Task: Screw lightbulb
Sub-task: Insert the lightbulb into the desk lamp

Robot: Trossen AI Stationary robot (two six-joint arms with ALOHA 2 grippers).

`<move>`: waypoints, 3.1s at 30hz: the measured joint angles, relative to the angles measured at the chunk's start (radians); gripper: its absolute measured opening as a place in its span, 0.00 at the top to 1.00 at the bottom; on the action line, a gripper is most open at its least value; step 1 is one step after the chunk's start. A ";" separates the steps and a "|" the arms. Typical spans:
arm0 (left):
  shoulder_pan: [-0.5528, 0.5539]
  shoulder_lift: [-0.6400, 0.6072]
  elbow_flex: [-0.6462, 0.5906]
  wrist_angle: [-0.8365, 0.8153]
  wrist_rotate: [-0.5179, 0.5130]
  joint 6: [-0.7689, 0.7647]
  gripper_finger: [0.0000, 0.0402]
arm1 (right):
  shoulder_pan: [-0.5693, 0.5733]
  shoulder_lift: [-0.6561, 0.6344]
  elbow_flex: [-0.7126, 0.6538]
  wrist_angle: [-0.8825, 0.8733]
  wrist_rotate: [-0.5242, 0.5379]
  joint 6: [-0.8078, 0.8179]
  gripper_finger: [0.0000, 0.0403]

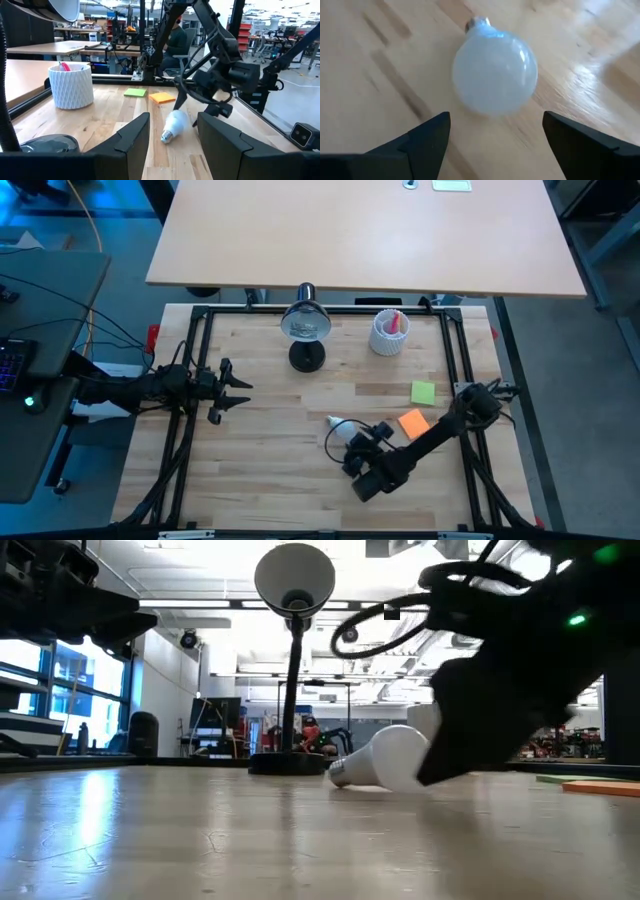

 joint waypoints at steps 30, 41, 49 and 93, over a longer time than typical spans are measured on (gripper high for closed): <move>0.000 0.000 0.000 -0.003 0.000 0.000 0.60 | -0.220 -0.290 -0.885 1.467 -0.289 -0.791 0.22; 0.000 0.000 0.000 -0.010 0.000 0.000 0.60 | -0.331 -0.242 -0.843 1.506 -0.392 -0.898 0.22; 0.000 0.000 0.000 -0.015 0.000 0.000 0.60 | -0.377 -0.237 -0.798 1.537 -0.516 -1.044 0.22; 0.000 0.001 0.000 -0.015 0.000 0.000 0.60 | -0.525 -0.062 -0.536 1.526 -1.000 -1.171 0.30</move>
